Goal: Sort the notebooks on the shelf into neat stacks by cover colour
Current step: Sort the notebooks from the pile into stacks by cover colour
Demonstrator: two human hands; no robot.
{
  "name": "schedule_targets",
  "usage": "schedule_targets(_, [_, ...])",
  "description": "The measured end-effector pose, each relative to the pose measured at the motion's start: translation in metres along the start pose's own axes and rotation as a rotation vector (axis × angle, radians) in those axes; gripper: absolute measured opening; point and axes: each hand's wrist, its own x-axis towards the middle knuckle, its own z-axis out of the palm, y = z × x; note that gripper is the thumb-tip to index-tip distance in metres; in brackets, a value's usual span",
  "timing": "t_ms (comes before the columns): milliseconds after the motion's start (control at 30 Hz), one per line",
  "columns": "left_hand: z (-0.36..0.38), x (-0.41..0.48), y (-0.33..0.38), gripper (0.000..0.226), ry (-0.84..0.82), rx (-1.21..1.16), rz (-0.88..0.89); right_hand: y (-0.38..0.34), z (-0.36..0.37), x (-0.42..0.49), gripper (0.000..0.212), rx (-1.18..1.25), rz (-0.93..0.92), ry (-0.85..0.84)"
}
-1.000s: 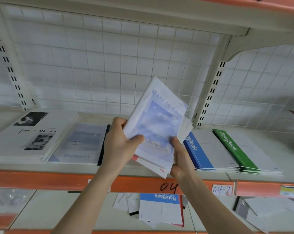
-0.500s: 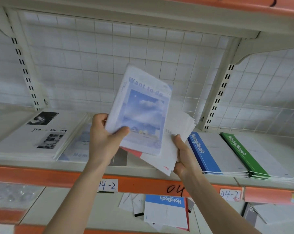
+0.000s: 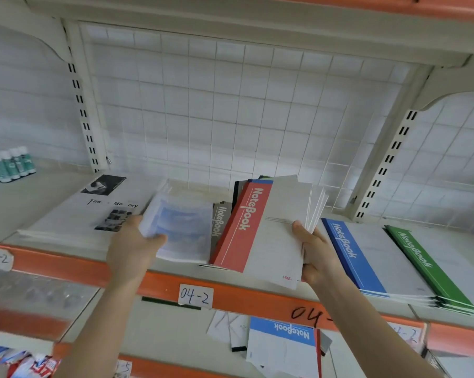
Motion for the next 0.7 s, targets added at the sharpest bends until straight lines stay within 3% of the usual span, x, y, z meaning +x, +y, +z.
schedule_targets(133, [0.003, -0.011, -0.005, 0.036, 0.005, 0.434, 0.091, 0.004, 0.001, 0.002, 0.012, -0.001, 0.025, 0.01])
schedule_targets(267, [0.021, -0.036, 0.004, 0.027, -0.043, 0.507, 0.459, 0.006, 0.001, 0.005, 0.011, 0.014, 0.052, 0.02])
schedule_targets(300, [0.023, -0.045, 0.012, 0.033, -0.15, 0.542, 0.484, 0.006, 0.001, 0.006, 0.011, 0.016, 0.051, 0.025])
schedule_targets(333, [0.026, -0.051, 0.018, 0.044, -0.259, 0.587, 0.473, 0.006, 0.001, 0.007, 0.011, 0.02, 0.048, 0.027])
schedule_targets(400, [0.034, -0.053, 0.017, 0.057, -0.325, 0.627, 0.431, 0.005, 0.0, 0.009, 0.011, 0.031, 0.045, 0.019])
schedule_targets(500, [0.033, -0.05, 0.009, 0.042, -0.301, 0.6, 0.523, 0.004, -0.003, 0.011, 0.014, 0.019, 0.051, 0.018])
schedule_targets(700, [0.03, -0.036, -0.003, 0.045, -0.308, 0.622, 0.497, 0.004, -0.008, 0.011, 0.018, 0.016, 0.053, 0.033])
